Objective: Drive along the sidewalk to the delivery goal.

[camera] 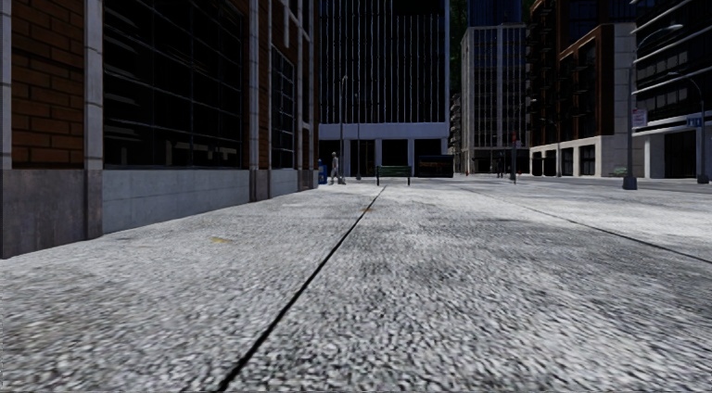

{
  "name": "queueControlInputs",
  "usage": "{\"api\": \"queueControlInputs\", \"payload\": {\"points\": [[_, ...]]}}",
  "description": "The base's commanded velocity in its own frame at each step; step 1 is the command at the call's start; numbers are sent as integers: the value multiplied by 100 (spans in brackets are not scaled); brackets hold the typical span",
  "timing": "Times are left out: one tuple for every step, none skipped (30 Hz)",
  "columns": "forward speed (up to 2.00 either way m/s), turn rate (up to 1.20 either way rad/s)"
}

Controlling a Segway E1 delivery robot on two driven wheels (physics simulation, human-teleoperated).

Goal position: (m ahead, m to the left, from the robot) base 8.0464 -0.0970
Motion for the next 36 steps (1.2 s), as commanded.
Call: {"api": "queueControlInputs", "payload": {"points": [[200, 0], [200, 0], [200, 0], [200, 0], [200, 0], [200, 0], [200, 0], [200, 0], [200, 0], [200, 0], [200, 0], [200, 0], [200, 0], [200, 0], [200, 0], [200, 0], [200, 0], [200, 0], [200, 0], [200, 0], [200, 0], [200, 0], [200, 0], [200, 0], [200, 0], [200, 0], [200, 0], [200, 0], [200, 0], [200, 0], [200, 0], [200, 0], [200, 0], [200, 0], [200, 0], [200, 0]]}}
